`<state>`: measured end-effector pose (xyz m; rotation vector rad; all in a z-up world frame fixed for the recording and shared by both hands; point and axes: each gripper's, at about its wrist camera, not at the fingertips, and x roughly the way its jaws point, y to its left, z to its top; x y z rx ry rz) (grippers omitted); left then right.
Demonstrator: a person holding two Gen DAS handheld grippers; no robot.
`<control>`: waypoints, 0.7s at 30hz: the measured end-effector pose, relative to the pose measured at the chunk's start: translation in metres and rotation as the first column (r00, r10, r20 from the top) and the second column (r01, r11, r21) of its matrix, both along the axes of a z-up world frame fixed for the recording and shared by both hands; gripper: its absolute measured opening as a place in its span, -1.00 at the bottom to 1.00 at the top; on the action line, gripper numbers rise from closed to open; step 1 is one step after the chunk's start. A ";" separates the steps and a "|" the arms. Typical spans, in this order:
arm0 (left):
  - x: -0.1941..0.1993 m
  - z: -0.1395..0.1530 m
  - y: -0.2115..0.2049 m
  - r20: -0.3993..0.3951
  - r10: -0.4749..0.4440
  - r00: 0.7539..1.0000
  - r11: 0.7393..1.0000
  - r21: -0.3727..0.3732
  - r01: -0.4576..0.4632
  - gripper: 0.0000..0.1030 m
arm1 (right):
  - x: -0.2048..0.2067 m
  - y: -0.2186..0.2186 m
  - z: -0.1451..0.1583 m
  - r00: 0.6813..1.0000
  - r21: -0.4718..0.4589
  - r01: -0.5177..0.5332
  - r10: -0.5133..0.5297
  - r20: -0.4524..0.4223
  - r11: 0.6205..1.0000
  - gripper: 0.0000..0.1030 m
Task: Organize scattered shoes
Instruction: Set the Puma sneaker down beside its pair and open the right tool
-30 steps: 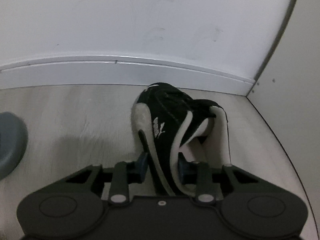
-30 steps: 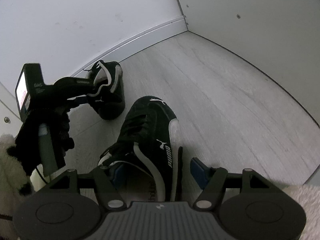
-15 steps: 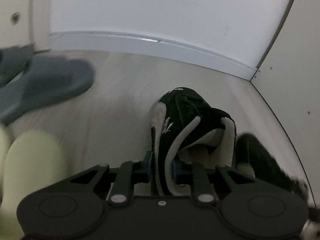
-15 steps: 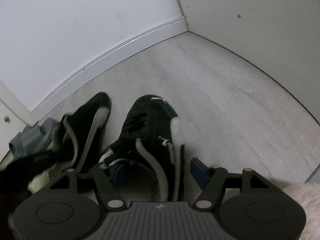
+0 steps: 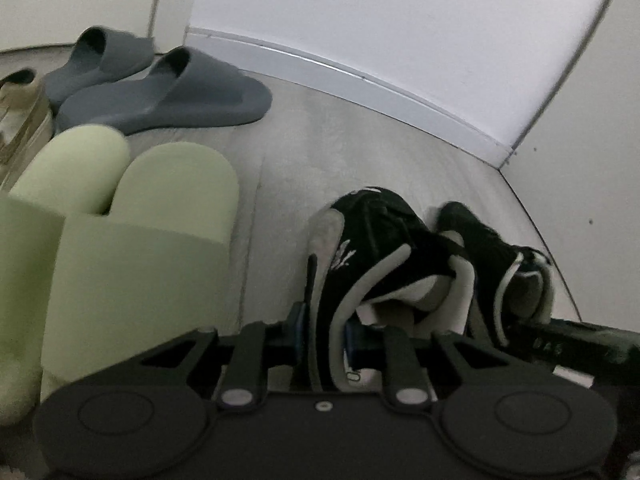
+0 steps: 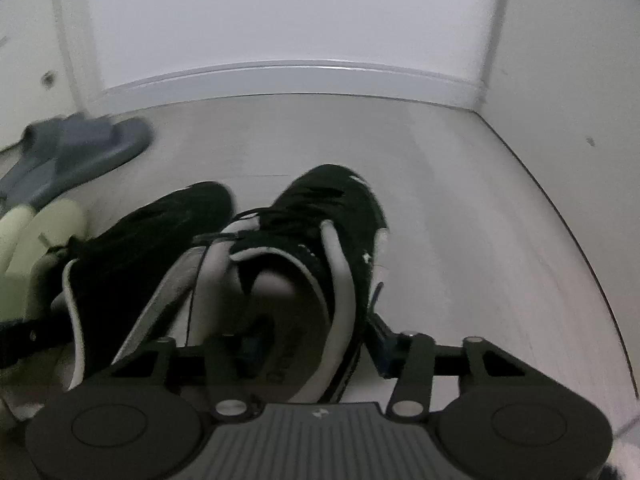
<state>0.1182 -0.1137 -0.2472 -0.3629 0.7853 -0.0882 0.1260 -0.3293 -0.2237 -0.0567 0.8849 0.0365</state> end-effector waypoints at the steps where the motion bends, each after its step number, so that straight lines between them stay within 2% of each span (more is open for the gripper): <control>1: -0.001 -0.001 0.003 0.008 0.027 1.000 1.000 -0.003 -0.027 -0.62 | -0.002 0.005 0.000 0.999 -0.006 -0.035 0.035 -0.001 0.999 -0.08; 6: -0.005 -0.001 0.006 0.038 0.139 0.990 0.990 -0.044 -0.137 -0.62 | -0.010 0.014 0.004 0.998 0.022 -0.063 0.063 -0.026 0.998 -0.14; 8: -0.004 -0.002 -0.001 0.052 0.173 0.984 0.985 -0.030 -0.171 -0.61 | -0.013 0.011 0.007 0.995 0.128 -0.090 0.095 -0.039 0.988 -0.18; 10: -0.001 -0.002 -0.005 0.060 0.211 0.976 0.978 -0.015 -0.210 -0.60 | -0.014 0.008 0.008 0.993 0.212 -0.095 0.106 -0.042 0.973 -0.12; 14: 0.004 0.002 -0.001 0.020 0.154 0.988 0.988 -0.025 -0.154 -0.56 | -0.013 0.002 0.008 0.997 0.239 -0.047 0.060 -0.050 0.970 0.01; 16: 0.002 0.008 0.008 0.001 0.108 0.994 0.993 -0.053 -0.108 -0.34 | -0.018 -0.003 0.014 0.999 0.265 -0.014 0.025 -0.039 0.964 0.34; 17: -0.001 0.012 0.014 0.002 0.088 0.996 0.993 -0.075 -0.088 0.03 | -0.022 -0.003 0.018 1.000 0.274 0.000 0.007 -0.026 0.962 0.45; 18: -0.004 0.016 0.020 0.005 0.068 0.998 0.993 -0.095 -0.068 0.23 | -0.029 -0.004 0.024 1.000 0.283 0.016 -0.017 -0.001 0.959 0.68; 19: -0.010 0.023 0.025 0.028 0.053 0.998 0.994 -0.098 -0.050 0.25 | -0.037 -0.005 0.031 0.999 0.288 0.028 -0.038 0.029 0.957 0.85; 21: -0.019 0.037 0.033 0.067 0.021 0.998 0.997 -0.070 -0.016 0.45 | -0.051 -0.007 0.038 0.996 0.288 0.042 -0.061 0.058 0.957 0.90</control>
